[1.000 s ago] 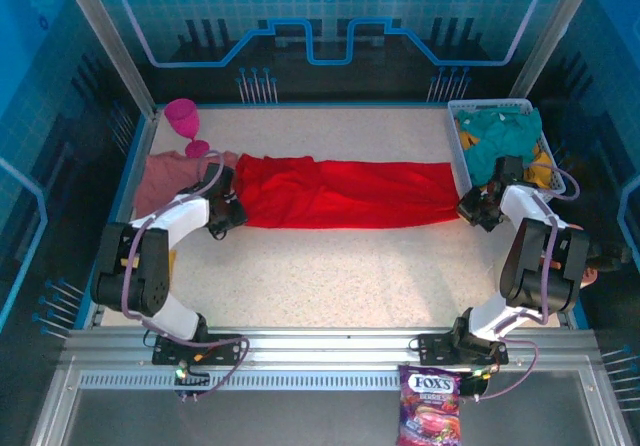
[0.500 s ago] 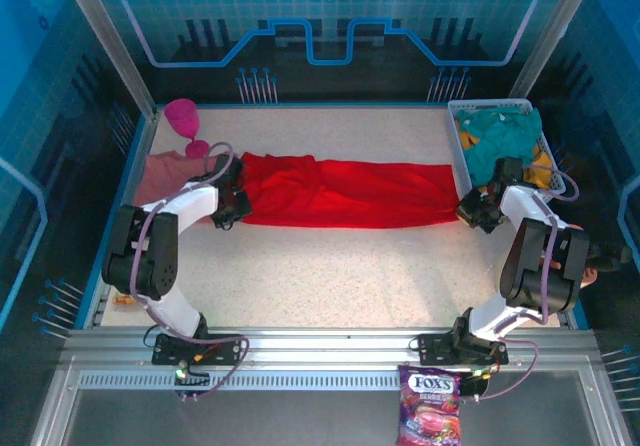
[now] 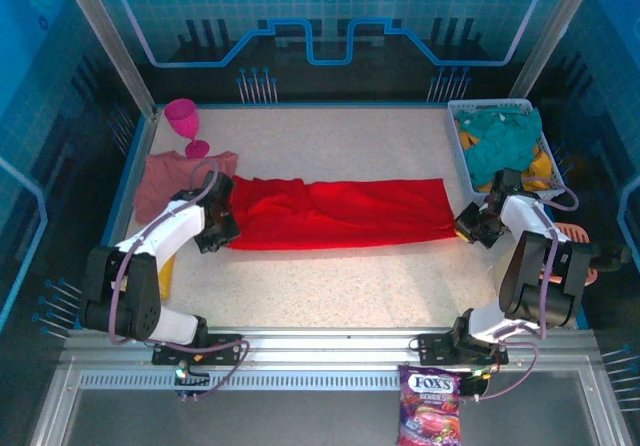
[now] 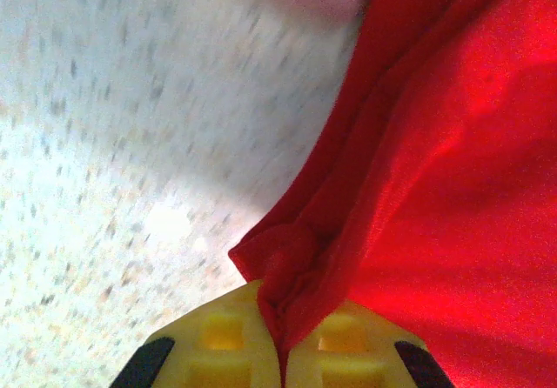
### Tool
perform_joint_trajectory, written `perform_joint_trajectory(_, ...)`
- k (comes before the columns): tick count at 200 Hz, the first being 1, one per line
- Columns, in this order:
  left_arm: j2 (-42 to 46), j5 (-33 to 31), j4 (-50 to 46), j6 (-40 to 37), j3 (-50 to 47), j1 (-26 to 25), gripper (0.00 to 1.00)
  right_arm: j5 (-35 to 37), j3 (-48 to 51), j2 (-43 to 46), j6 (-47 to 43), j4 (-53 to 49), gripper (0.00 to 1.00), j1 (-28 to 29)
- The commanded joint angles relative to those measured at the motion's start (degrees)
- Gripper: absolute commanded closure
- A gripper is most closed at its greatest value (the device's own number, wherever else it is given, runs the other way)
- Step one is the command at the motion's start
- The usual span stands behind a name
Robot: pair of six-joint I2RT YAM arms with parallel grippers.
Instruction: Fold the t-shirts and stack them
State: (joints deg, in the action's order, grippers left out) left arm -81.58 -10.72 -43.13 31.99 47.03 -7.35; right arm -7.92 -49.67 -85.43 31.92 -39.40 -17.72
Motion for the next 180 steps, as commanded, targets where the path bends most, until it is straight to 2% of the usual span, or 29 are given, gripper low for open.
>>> perform_joint_trajectory(1, 1.54, -0.27, -4.77, 3.52, -3.24, -0.57, 1.00, 2.39, 2.48, 1.86, -1.05, -3.31, 1.00, -2.02)
perform_joint_trajectory(30, 2.31, -1.58, -6.00, 6.40, -4.59, -1.25, 1.00, 3.11, 4.05, 4.30, -1.64, -4.29, 1.00, -3.54)
perform_joint_trajectory(43, 2.00, -1.25, -6.00, 6.93, -4.82, -1.26, 1.00, 3.18, 4.71, 5.15, -1.92, -4.16, 0.91, -3.89)
perform_joint_trajectory(60, 1.80, 0.05, -5.77, 7.04, -4.77, -1.41, 0.85, 2.10, 5.14, 5.36, -2.17, -3.32, 0.79, -4.27)
perform_joint_trajectory(80, 3.57, 0.44, -7.31, 5.74, -2.08, -2.08, 0.65, -0.19, 4.41, 5.13, -3.32, -3.10, 0.51, -4.16)
perform_joint_trajectory(96, 6.48, 1.05, -9.07, 4.08, 1.39, -2.69, 0.52, -0.29, 3.99, 6.08, -4.29, -3.28, 0.19, -3.83)
perform_joint_trajectory(103, 7.85, 1.17, -9.41, 3.43, 2.88, -2.96, 0.47, -0.48, 4.03, 6.74, -4.65, -3.14, 0.13, -3.69)
perform_joint_trajectory(117, 10.64, 3.19, -7.60, 1.95, 4.39, -3.10, 0.39, -1.47, 4.23, 8.37, -5.50, -2.92, 0.14, -3.17)
perform_joint_trajectory(135, 12.30, 4.61, -4.78, 1.02, 5.67, -3.10, 0.37, -2.18, 5.01, 9.95, -5.20, -2.88, 0.19, -2.20)
perform_joint_trajectory(169, 10.78, 4.56, -2.07, -0.22, 7.84, -3.09, 0.37, -7.41, 5.68, 8.34, -4.34, -0.11, 0.43, -0.86)
perform_joint_trajectory(180, 9.78, 5.22, -1.80, -0.41, 8.31, -3.06, 0.38, -7.63, 5.16, 6.96, -3.99, 0.32, 0.48, 0.22)
